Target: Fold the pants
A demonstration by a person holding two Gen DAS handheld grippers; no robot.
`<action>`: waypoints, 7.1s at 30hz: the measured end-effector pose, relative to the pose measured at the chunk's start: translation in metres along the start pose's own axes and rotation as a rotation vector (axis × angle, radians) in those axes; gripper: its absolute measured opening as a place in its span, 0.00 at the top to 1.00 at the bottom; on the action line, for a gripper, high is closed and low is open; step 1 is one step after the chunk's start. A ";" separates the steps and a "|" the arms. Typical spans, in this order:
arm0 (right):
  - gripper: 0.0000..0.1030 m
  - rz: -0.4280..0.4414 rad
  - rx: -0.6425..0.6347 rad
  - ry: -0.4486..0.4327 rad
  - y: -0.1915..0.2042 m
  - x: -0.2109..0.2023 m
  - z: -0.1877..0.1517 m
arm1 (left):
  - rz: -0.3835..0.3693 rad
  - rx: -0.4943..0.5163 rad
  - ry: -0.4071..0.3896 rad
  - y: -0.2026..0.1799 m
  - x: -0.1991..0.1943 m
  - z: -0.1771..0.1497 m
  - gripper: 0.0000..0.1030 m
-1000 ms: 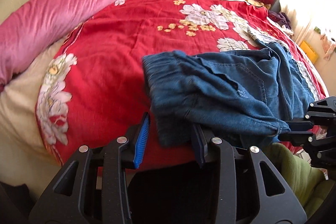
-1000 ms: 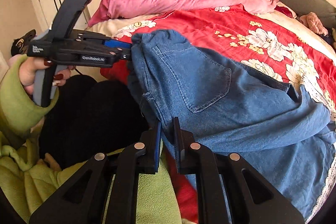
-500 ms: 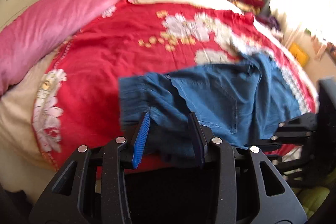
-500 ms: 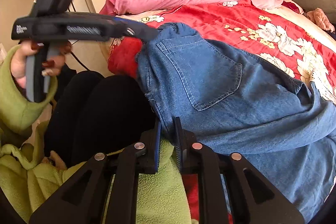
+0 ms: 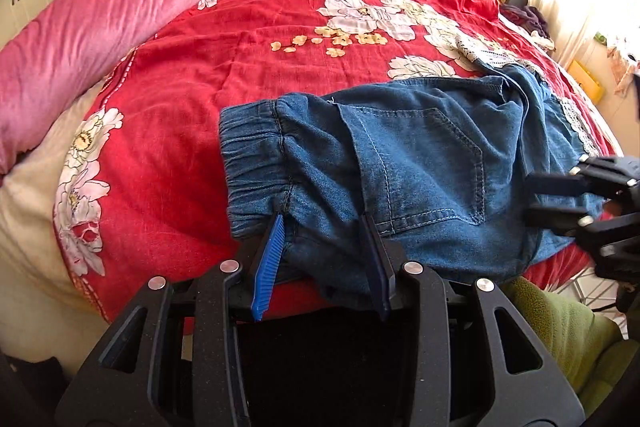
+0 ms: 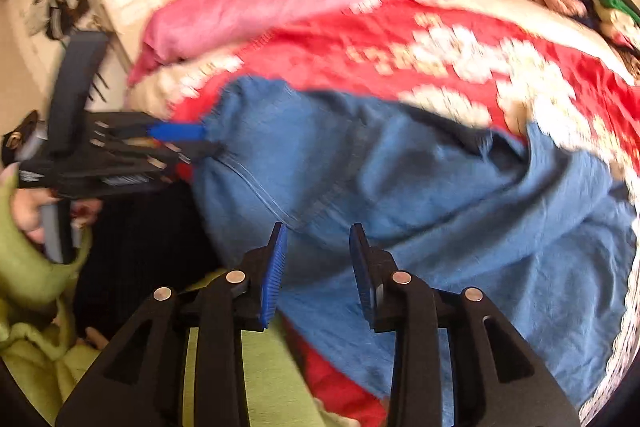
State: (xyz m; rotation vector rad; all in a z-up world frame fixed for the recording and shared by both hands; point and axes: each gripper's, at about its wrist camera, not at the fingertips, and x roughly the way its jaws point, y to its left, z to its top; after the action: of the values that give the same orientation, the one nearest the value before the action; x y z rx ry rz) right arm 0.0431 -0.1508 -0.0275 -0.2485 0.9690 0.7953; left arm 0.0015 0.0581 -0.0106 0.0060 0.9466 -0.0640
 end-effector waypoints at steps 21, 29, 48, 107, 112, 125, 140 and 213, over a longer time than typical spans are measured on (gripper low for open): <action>0.66 -0.087 0.157 -0.103 -0.041 -0.047 -0.002 | -0.022 -0.032 -0.029 -0.003 -0.025 0.003 0.66; 0.41 -0.137 0.239 -0.175 -0.067 -0.072 -0.006 | -0.089 0.001 -0.064 -0.026 -0.043 0.010 0.61; 0.41 -0.211 0.329 -0.230 -0.110 -0.092 -0.004 | -0.319 0.139 0.054 -0.119 -0.006 0.022 0.61; 0.91 -0.308 0.599 -0.213 -0.182 -0.174 -0.094 | -0.344 0.274 -0.027 -0.147 0.028 0.035 1.00; 0.88 -0.279 0.682 -0.137 -0.177 -0.156 -0.133 | -0.347 0.319 0.010 -0.153 0.033 0.022 1.00; 0.87 -0.214 0.840 -0.172 -0.193 -0.163 -0.169 | -0.323 0.377 0.029 -0.163 0.034 0.006 1.00; 0.63 -0.422 0.788 -0.126 -0.189 -0.177 -0.175 | -0.358 0.402 0.083 -0.163 0.031 -0.007 0.82; 0.52 -0.262 0.392 -0.091 -0.146 -0.114 -0.115 | -0.087 0.090 -0.013 -0.080 0.030 0.062 0.39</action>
State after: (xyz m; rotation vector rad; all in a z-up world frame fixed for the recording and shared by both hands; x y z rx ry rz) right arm 0.0363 -0.3684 -0.0217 0.0030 0.9616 0.3636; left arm 0.0646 -0.0258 0.0035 0.0475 0.9301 -0.1863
